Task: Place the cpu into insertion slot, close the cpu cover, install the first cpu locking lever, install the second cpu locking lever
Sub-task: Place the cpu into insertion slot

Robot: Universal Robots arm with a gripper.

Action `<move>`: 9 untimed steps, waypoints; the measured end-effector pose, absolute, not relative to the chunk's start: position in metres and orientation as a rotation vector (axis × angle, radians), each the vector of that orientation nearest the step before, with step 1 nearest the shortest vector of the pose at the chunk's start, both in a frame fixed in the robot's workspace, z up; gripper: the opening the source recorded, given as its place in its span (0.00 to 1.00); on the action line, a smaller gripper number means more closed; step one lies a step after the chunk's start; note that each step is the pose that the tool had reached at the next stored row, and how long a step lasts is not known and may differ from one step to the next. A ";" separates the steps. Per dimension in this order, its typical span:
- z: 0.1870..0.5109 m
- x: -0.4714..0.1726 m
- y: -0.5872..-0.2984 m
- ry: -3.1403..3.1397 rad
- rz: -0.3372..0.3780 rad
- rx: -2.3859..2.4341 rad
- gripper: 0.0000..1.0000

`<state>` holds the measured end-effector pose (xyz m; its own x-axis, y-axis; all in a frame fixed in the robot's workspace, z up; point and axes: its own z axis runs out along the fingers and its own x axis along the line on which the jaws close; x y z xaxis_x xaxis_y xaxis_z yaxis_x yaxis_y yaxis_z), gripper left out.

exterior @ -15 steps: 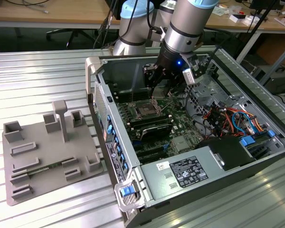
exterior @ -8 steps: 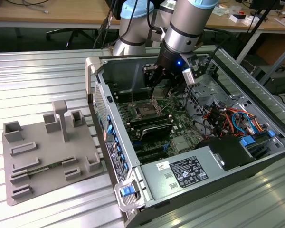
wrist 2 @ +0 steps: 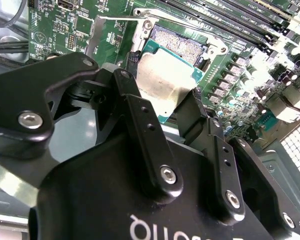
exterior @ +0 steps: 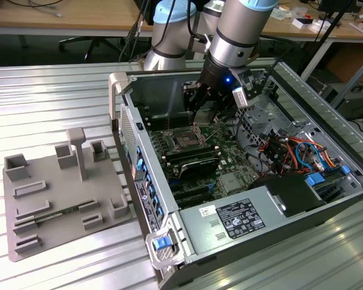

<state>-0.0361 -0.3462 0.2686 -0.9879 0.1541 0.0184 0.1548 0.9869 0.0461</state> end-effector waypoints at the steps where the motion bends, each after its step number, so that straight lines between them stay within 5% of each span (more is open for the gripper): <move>1: 0.269 -0.036 -0.346 -3.116 -0.074 -0.243 0.55; 9: 0.269 -0.036 -0.346 -3.116 -0.074 -0.252 0.55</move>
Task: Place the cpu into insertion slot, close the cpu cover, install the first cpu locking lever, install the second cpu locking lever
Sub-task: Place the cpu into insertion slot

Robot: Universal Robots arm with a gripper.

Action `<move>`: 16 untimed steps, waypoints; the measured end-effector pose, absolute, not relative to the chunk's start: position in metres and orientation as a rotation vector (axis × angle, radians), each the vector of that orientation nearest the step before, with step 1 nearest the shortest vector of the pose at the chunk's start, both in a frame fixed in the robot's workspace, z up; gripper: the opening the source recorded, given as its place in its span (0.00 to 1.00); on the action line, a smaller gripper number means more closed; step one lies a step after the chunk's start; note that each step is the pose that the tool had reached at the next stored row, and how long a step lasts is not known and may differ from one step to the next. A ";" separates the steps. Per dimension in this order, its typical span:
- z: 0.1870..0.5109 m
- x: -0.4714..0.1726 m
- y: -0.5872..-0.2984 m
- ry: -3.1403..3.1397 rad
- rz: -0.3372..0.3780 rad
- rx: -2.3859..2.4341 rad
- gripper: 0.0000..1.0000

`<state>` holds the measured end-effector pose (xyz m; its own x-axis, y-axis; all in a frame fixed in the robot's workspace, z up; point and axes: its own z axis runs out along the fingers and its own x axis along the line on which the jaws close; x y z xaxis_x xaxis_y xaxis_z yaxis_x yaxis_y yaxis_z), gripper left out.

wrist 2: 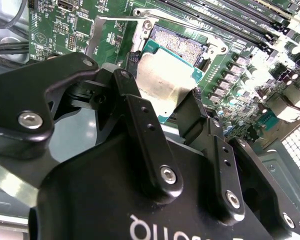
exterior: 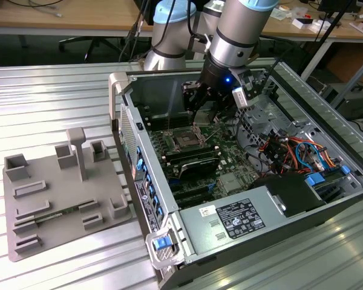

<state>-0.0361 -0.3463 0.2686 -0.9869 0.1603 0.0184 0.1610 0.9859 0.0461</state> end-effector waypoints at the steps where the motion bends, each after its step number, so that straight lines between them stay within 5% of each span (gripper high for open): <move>1: 0.269 -0.036 -0.346 -3.116 -0.074 -0.253 0.55; 16: 0.269 -0.036 -0.346 -3.115 -0.074 -0.269 0.55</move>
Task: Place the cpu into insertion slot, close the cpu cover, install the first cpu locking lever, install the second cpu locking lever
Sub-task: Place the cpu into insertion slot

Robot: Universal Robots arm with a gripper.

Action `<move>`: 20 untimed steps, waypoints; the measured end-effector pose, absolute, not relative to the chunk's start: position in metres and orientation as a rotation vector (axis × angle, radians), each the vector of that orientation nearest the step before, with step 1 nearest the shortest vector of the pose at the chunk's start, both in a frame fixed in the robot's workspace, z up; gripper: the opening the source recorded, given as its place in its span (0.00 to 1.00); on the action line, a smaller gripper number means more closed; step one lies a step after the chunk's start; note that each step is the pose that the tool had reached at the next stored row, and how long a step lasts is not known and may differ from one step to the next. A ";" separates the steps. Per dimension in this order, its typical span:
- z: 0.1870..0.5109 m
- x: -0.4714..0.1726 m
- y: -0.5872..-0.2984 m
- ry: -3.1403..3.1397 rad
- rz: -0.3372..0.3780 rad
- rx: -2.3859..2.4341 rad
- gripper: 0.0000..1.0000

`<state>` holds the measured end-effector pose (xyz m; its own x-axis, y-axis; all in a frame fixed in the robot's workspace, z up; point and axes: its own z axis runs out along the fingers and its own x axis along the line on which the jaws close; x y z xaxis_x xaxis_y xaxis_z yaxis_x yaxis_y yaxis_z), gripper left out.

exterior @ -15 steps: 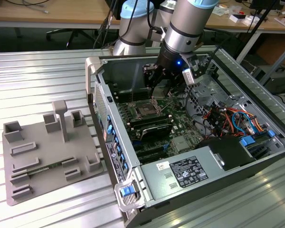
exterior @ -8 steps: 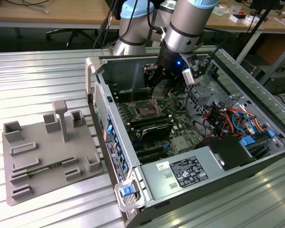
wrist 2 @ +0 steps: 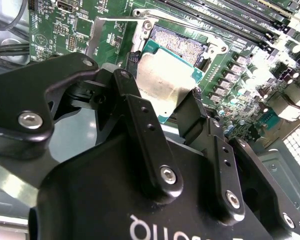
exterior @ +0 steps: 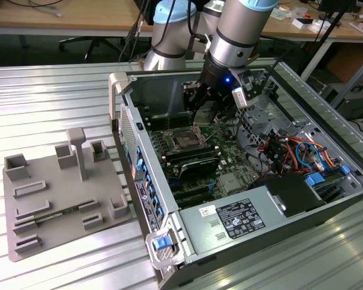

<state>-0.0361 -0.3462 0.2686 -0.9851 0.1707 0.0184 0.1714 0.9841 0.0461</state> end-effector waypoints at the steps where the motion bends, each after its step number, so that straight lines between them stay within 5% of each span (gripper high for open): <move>1: 0.269 -0.036 -0.346 -3.115 -0.074 -0.270 0.55; 20: 0.269 -0.036 -0.346 -3.114 -0.074 -0.286 0.55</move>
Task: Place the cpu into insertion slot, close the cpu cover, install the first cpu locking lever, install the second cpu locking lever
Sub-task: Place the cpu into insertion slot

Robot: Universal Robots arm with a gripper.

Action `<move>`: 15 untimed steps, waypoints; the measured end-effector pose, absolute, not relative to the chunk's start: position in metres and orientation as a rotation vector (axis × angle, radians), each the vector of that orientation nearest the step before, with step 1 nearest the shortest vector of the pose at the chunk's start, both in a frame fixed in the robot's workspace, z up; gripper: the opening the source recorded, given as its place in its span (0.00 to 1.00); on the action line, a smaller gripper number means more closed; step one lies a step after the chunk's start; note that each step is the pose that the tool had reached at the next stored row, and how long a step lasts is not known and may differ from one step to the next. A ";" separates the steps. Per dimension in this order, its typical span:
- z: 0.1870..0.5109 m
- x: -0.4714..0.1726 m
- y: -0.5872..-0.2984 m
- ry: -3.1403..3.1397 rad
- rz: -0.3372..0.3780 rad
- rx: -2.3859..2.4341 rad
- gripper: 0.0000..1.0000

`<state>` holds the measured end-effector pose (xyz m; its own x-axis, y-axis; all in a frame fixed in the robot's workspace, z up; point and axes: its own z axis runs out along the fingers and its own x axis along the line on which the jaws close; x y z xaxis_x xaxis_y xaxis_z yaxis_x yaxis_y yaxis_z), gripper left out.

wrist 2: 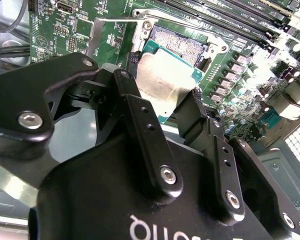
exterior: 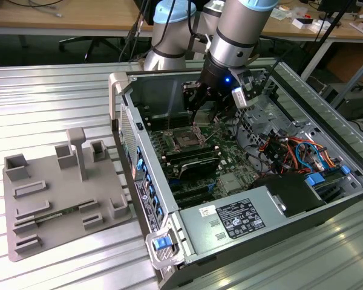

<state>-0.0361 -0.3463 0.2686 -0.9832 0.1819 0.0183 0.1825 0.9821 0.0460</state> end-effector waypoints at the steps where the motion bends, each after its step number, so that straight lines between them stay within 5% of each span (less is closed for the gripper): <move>1: 0.269 -0.036 -0.346 -3.113 -0.074 -0.287 0.55; 15: 0.269 -0.036 -0.346 -3.112 -0.074 -0.300 0.55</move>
